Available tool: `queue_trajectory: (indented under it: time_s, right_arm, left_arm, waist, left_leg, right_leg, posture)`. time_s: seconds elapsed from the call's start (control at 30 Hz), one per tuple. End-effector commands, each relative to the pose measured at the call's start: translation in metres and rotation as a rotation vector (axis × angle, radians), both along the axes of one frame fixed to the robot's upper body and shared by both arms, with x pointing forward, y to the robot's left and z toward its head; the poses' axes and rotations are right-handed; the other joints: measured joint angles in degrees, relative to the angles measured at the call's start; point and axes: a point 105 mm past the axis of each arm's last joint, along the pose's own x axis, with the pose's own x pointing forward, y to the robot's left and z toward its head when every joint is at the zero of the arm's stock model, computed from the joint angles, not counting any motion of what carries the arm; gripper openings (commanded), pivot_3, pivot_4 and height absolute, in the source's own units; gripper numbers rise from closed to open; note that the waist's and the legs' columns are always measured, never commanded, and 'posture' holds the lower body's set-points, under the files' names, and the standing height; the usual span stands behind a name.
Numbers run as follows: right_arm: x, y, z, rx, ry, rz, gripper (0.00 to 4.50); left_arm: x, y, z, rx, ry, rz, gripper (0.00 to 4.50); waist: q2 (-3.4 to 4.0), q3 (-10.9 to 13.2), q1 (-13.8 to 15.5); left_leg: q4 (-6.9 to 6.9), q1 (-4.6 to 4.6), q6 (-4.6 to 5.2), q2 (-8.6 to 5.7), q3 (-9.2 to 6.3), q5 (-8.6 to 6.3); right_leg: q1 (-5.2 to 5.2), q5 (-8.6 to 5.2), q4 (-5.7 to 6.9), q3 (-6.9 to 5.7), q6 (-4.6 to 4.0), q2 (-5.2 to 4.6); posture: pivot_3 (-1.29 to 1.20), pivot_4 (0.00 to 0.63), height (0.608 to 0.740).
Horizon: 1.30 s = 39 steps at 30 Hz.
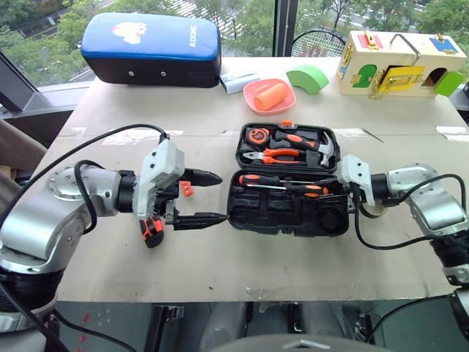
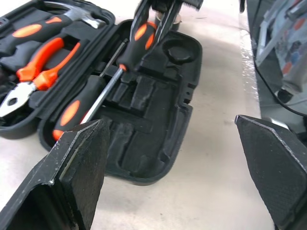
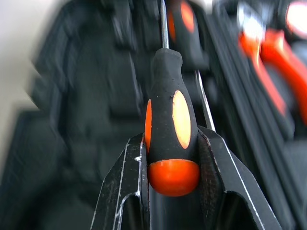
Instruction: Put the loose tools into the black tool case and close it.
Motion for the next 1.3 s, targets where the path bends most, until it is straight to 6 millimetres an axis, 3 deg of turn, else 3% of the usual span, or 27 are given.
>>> queue_trajectory:
  time_s: [0.03, 0.4, 0.47, 0.5, 0.57, 0.7, 0.9, 0.93, 1.0, 1.23, 1.3]
  right_arm:
    - [0.005, -0.008, 0.0, -0.05, -0.045, 0.018, 0.45]
    - [0.002, -0.015, 0.0, -0.083, -0.055, 0.046, 0.45]
    - [0.001, -0.016, 0.002, -0.076, -0.033, 0.041, 1.48]
    - [0.0, -0.015, 0.004, -0.067, -0.024, 0.046, 1.63]
    - [-0.001, -0.012, 0.011, -0.044, -0.026, 0.05, 2.5]
    - [-0.004, 0.002, 0.03, 0.017, -0.048, 0.055, 4.42]
    - [-0.008, 0.031, 0.047, 0.157, -0.024, 0.04, 4.48]
    - [-0.007, 0.034, 0.046, 0.175, -0.016, 0.026, 3.93]
    - [-0.006, 0.038, 0.041, 0.185, -0.002, 0.01, 3.54]
    - [0.0, 0.042, 0.004, 0.131, 0.018, -0.037, 0.17]
    - [-0.001, 0.043, -0.009, 0.095, 0.023, -0.03, 0.07]
  left_arm:
    - [-0.003, 0.001, 0.01, 0.001, -0.048, 0.0, 4.5]
    - [0.004, 0.0, 0.013, -0.019, -0.063, 0.004, 4.5]
    - [0.005, -0.001, 0.013, -0.023, -0.067, 0.001, 4.5]
    - [0.005, -0.002, 0.013, -0.024, -0.068, 0.0, 4.5]
    - [0.005, -0.002, 0.013, -0.025, -0.068, -0.002, 4.5]
    - [0.006, -0.002, 0.011, -0.026, -0.07, -0.005, 4.5]
    - [0.007, -0.003, 0.01, -0.028, -0.075, -0.01, 4.5]
    - [0.007, -0.003, 0.01, -0.029, -0.075, -0.011, 4.5]
    - [0.007, -0.003, 0.009, -0.029, -0.075, -0.011, 4.5]
    - [0.009, -0.004, 0.007, -0.027, -0.078, -0.013, 4.5]
    - [0.009, -0.004, 0.007, -0.026, -0.078, -0.014, 4.5]
  waist:
    - [0.0, 0.0, -0.3]
    - [-0.01, 0.0, -0.3]
    - [-0.01, 0.0, -0.3]
    - [-0.01, 0.0, -0.3]
    - [-0.01, 0.0, -0.3]
    - [0.0, 0.0, -0.6]
    - [-0.01, 0.0, -0.6]
    - [-0.01, 0.0, -0.5]
    - [-0.01, 0.0, -0.4]
    - [-0.02, 0.0, -0.6]
    - [-0.02, 0.0, -0.6]
  left_leg:
    - [-0.01, 0.0, -0.01, 0.0, 0.0, 0.0]
    - [-0.01, -0.01, -0.01, 0.0, -0.01, 0.0]
    - [-0.02, -0.01, -0.01, 0.0, -0.01, 0.0]
    - [-0.02, -0.01, -0.01, 0.0, -0.01, 0.0]
    - [-0.02, -0.02, 0.0, 0.0, -0.01, 0.0]
    - [-0.02, -0.04, -0.01, 0.0, 0.0, 0.0]
    - [0.0, -0.06, -0.02, 0.01, 0.01, 0.01]
    - [0.0, -0.06, -0.02, 0.0, 0.02, 0.01]
    - [0.03, -0.08, -0.02, 0.0, 0.02, 0.01]
    - [0.04, -0.09, -0.02, -0.02, 0.02, 0.01]
    - [0.05, -0.09, -0.03, -0.03, 0.06, 0.02]
  right_leg:
    - [0.0, 0.0, 0.0, -0.01, 0.0, 0.0]
    - [0.0, 0.0, 0.0, -0.02, 0.0, 0.01]
    - [0.0, 0.0, 0.0, -0.02, 0.0, 0.01]
    - [0.0, 0.0, 0.0, -0.02, 0.0, 0.01]
    - [0.0, 0.0, 0.0, -0.03, 0.0, 0.0]
    - [-0.04, 0.0, 0.01, -0.01, 0.0, 0.01]
    - [-0.15, 0.0, 0.16, 0.05, -0.01, 0.01]
    - [-0.14, 0.0, 0.16, 0.05, 0.0, 0.01]
    - [-0.14, 0.0, 0.16, 0.05, 0.0, 0.01]
    - [-0.18, 0.0, 0.21, 0.06, 0.0, 0.0]
    - [-0.22, 0.0, 0.27, 0.1, 0.0, 0.01]
  posture:
    - [0.0, 0.15, 0.735]
    - [0.0, 0.15, 0.735]
    - [0.0, 0.15, 0.735]
    - [0.0, 0.15, 0.735]
    - [0.0, 0.15, 0.735]
    - [0.0, 0.15, 0.735]
    - [0.0, 0.15, 0.735]
    - [0.0, 0.15, 0.735]
    - [0.0, 0.15, 0.735]
    - [0.0, 0.15, 0.735]
    - [0.0, 0.15, 0.735]
